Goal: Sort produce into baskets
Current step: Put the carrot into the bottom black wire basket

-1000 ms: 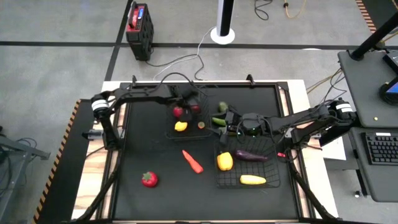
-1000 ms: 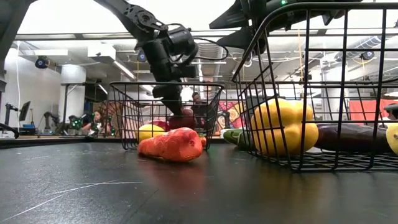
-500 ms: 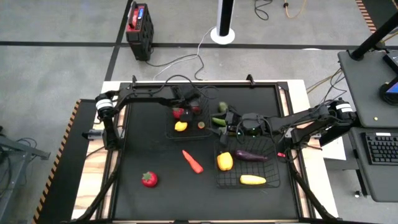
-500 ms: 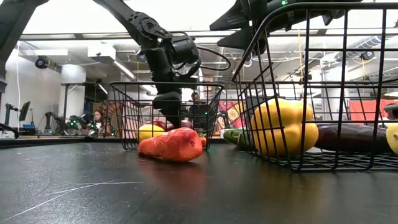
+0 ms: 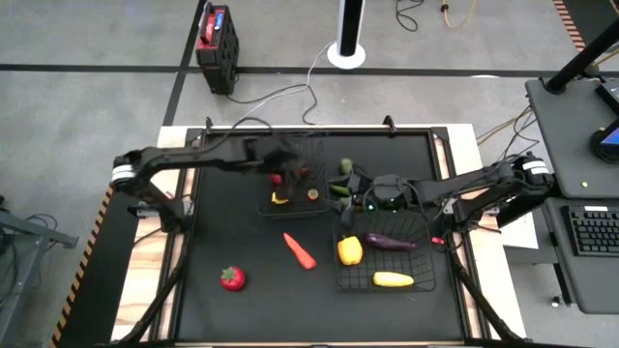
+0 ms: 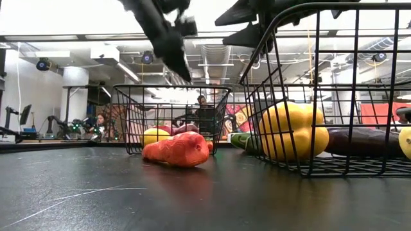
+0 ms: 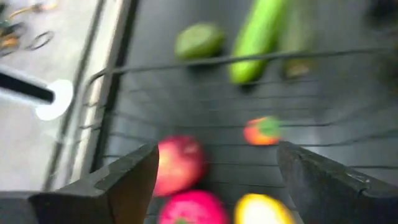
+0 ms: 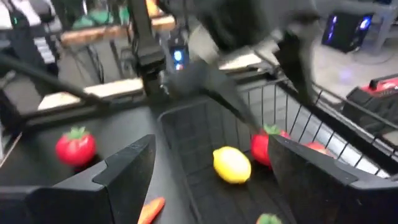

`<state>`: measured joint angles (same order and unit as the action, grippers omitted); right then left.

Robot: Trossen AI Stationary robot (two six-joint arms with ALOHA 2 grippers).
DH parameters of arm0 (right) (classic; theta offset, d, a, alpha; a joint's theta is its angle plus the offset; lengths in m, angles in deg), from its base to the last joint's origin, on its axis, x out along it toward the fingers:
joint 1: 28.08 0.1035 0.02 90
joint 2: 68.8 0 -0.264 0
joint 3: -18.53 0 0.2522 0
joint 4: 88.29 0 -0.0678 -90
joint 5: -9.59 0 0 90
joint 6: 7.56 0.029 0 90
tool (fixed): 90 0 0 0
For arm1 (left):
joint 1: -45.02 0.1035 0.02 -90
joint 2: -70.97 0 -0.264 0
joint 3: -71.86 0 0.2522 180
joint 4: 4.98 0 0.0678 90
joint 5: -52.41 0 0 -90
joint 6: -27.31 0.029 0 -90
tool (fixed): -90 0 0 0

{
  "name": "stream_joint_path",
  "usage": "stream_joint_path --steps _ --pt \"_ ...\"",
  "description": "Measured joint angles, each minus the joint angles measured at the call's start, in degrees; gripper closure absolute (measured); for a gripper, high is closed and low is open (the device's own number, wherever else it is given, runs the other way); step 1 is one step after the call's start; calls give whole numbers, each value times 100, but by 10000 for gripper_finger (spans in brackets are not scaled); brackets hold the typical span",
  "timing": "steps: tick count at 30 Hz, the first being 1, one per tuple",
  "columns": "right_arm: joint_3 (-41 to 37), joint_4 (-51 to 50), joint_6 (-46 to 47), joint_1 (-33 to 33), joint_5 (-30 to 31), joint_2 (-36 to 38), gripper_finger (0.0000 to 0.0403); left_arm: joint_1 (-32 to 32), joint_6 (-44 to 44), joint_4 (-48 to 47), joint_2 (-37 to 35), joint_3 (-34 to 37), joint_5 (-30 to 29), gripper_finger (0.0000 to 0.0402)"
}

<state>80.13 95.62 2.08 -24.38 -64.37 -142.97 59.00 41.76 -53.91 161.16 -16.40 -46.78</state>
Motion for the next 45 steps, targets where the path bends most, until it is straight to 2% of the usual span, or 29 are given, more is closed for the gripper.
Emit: stream_joint_path --steps 7,14,17,21,29,33,37,42,45 --pt "994 -2093 289 440 -1 0 103 -1321 -656 -632 -656 11 73 97" --pt "1962 -4006 974 1216 8 0 103 -2653 -949 -898 -674 20 21 106" --pt "2215 -4407 1229 1544 49 0 103 -3064 -925 -859 -464 20 20 109" --pt "2339 -4440 1362 1882 48 0 103 -3485 -645 -789 -76 20 9 109" --pt "2347 -4399 1592 2234 58 0 103 -3763 -381 -143 958 20 -108 109" --pt "2391 -4399 1595 2259 56 -4 103 -3731 -378 -160 1495 20 -622 109" --pt "2501 -4441 1588 2256 57 -4 103 -3686 -358 -117 1939 20 -718 109" --pt "2564 -4444 1487 2256 54 -4 103 -3648 -409 -86 2248 20 -1212 109" --pt "2566 -4445 1482 2256 55 -4 103 -3578 -453 -53 2347 20 -1253 109"
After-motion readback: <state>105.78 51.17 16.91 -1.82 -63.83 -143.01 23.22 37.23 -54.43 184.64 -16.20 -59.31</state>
